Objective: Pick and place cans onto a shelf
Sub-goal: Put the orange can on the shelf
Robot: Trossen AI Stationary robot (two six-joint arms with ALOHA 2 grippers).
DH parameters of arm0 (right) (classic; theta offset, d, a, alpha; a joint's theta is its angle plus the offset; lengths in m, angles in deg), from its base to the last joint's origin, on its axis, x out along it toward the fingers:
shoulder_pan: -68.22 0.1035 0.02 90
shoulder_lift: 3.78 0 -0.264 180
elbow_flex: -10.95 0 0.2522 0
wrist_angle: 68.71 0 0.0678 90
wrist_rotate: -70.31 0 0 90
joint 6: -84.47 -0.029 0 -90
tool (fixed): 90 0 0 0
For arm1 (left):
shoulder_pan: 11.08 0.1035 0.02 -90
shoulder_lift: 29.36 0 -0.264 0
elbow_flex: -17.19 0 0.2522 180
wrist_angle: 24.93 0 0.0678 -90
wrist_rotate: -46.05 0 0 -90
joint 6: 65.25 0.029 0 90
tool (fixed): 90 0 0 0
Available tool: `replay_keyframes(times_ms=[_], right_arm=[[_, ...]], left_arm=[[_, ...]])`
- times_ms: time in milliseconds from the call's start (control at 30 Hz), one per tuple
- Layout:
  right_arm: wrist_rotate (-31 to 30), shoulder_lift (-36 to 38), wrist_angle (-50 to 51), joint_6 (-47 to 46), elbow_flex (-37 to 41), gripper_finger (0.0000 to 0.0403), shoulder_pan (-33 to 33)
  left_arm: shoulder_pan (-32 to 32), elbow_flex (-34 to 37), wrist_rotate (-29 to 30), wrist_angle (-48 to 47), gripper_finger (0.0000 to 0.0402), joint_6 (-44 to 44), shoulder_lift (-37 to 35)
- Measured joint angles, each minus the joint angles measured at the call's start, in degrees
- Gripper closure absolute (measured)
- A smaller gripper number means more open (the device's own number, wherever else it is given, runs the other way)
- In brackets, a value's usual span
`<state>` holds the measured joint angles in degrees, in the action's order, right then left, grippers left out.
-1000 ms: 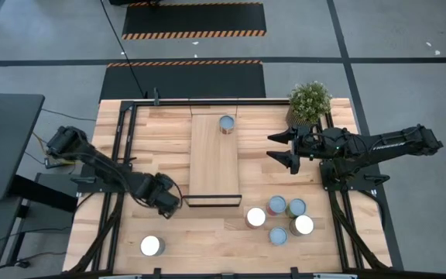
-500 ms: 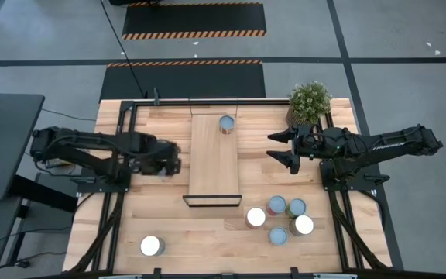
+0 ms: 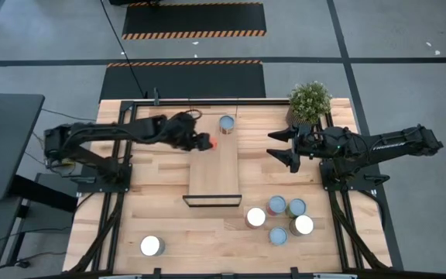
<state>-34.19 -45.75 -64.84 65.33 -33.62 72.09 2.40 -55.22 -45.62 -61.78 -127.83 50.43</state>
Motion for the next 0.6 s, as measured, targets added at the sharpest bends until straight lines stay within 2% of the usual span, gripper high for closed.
replay_keyframes(times_ms=[133,333,467,600], right_arm=[[0.0,0.0,-0.1,-0.1,0.0,0.0054,-0.3],[-0.4,0.0,0.0,-0.2,0.0,0.0054,-0.3],[-0.4,0.0,0.0,-0.2,0.0,0.0054,-0.3],[-0.4,0.0,0.0,-0.2,0.0,0.0054,-0.3]], left_arm=[[1.8,-7.3,-2.1,-2.5,0.0116,5.9,7.2],[3.3,-18.0,-7.5,-13.1,0.0116,15.7,18.1],[3.2,-23.3,-7.2,-18.8,0.0115,24.1,23.6],[3.0,-25.4,-7.1,-18.7,0.0112,28.8,27.0]])
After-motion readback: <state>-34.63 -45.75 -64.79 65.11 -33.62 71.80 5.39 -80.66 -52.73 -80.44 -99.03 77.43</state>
